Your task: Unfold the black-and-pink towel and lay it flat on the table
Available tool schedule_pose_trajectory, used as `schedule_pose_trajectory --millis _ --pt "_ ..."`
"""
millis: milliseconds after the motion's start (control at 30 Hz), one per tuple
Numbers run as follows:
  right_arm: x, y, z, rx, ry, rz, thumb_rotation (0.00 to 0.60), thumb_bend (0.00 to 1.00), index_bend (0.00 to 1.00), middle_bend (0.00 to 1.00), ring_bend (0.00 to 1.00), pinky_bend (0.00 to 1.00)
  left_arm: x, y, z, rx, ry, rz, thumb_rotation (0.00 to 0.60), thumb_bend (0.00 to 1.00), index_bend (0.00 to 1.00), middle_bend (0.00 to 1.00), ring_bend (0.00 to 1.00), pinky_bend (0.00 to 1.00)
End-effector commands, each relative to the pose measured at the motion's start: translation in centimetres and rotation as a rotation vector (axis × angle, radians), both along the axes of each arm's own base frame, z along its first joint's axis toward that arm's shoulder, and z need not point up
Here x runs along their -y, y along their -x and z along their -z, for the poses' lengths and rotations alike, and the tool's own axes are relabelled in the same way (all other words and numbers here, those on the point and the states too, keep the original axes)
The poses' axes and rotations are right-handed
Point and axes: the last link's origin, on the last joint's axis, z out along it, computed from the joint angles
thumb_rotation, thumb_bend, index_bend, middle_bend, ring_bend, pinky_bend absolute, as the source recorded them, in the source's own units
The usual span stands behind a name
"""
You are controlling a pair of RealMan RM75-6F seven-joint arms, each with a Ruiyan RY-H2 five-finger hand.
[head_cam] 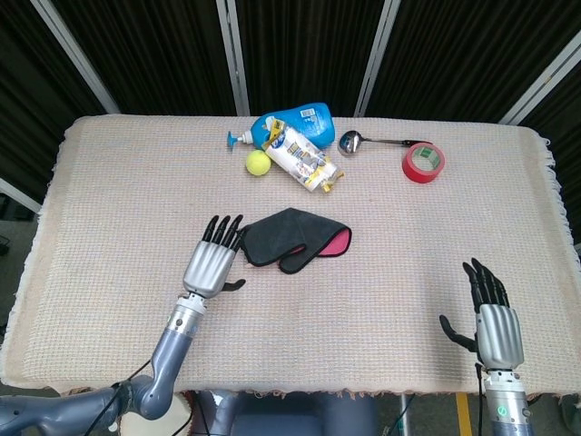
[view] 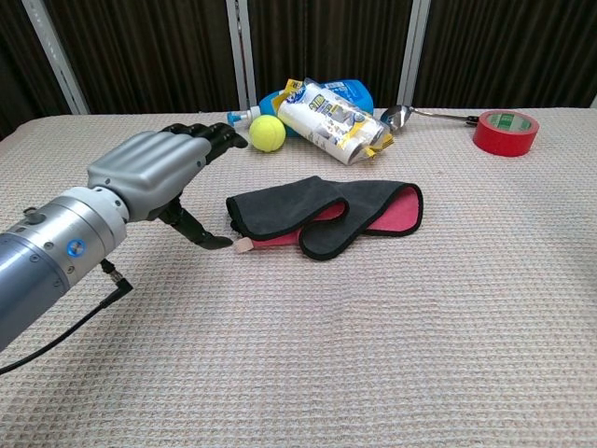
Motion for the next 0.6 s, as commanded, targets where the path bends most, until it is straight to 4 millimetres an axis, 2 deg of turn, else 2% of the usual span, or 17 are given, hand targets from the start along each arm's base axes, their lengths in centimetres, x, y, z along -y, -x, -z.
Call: schedule_pose_trajectory --millis 33,600 --pt "0.2 0.2 -0.2 0.008 0.009 0.010 0.600 0.31 0.00 0.01 0.00 0.09 -0.6 -0.8 1.6 -0.021 0.007 0.013 0.600 0.10 0.10 0.02 0.00 0.01" --pt "0.7 1.0 -0.4 0.020 0.024 0.038 0.600 0.31 0.00 0.00 0.00 0.09 -2.3 -2.4 5.2 -0.072 0.016 0.032 0.600 0.13 0.11 0.02 0.00 0.01"
